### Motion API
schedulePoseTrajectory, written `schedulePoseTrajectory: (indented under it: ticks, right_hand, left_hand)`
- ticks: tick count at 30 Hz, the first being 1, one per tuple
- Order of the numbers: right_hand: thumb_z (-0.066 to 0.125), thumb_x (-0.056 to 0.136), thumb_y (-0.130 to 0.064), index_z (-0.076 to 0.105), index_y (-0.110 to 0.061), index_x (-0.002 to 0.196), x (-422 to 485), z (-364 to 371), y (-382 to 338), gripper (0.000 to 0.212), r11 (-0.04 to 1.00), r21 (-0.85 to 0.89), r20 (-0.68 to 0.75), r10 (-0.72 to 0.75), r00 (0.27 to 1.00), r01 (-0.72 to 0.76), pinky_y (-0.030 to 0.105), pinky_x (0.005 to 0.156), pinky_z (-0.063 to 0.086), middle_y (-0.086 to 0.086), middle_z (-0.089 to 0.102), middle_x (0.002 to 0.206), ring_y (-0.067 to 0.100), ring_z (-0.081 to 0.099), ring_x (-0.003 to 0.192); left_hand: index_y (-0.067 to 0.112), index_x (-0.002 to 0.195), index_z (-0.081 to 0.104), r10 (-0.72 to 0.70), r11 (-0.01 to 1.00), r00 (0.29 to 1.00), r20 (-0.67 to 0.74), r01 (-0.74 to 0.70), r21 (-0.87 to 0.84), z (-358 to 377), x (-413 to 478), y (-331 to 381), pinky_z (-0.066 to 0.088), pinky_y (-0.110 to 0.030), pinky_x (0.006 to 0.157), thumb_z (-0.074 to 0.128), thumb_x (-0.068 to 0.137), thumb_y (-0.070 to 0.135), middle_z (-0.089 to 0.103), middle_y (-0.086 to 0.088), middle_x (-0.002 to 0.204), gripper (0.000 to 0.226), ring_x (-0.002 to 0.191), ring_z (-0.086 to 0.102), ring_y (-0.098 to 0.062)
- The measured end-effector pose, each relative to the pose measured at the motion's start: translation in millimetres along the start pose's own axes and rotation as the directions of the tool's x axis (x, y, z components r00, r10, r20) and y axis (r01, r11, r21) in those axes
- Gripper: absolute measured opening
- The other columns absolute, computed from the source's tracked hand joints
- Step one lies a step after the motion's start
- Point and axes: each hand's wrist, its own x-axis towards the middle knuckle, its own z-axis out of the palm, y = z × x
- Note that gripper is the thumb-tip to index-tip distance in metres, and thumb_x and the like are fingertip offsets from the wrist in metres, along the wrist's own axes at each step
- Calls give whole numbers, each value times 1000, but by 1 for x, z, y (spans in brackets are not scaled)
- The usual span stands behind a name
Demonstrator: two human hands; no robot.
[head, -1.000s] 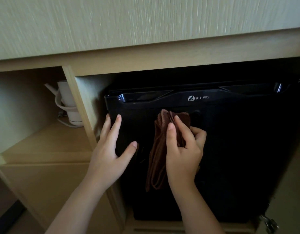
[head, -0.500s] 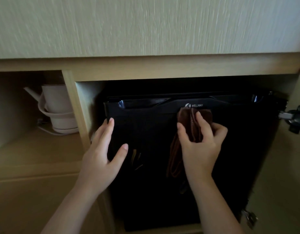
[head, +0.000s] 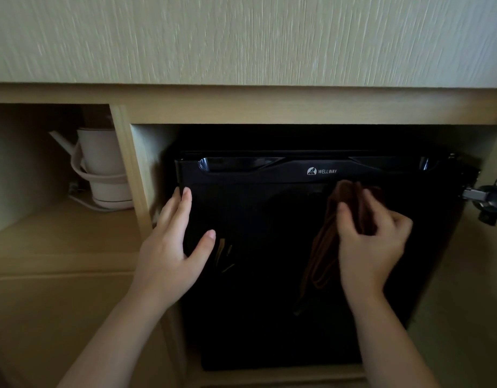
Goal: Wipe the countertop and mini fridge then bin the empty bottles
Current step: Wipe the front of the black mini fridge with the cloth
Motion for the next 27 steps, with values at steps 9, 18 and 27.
schedulePoseTrajectory:
  ticks: [9, 18, 27]
  right_hand:
    - [76, 72, -19, 63, -14, 114, -41, 33, -23, 44, 985, -5, 172, -169, 970, 173, -10, 76, 26, 3, 34, 106, -5, 40, 81]
    - [71, 77, -22, 61, -24, 116, -17, 18, -17, 41, 998, 13, 86, -62, 994, 61, -7, 77, 30, 1, 36, 105, -4, 48, 80]
    - [74, 73, -17, 64, -17, 113, -74, 63, -47, 41, 979, -67, 188, -179, 966, 195, 16, 77, 39, 14, 45, 103, 22, 57, 80]
  left_hand:
    - [52, 132, 6, -27, 998, 1000, -4, 26, -54, 1, -3, 2, 35, -36, 103, 47, 79, 54, 6, 27, 147, 67, 133, 29, -9]
    - [56, 130, 12, 2, 992, 1000, -14, -4, -124, -4, 0, -5, 35, -40, 105, 46, 80, 48, 15, 32, 143, 61, 131, 33, -6]
    - [49, 134, 12, -28, 952, 994, 109, 60, -301, -10, -7, -24, 31, -23, 104, 48, 78, 48, 26, 23, 145, 66, 123, 34, 13]
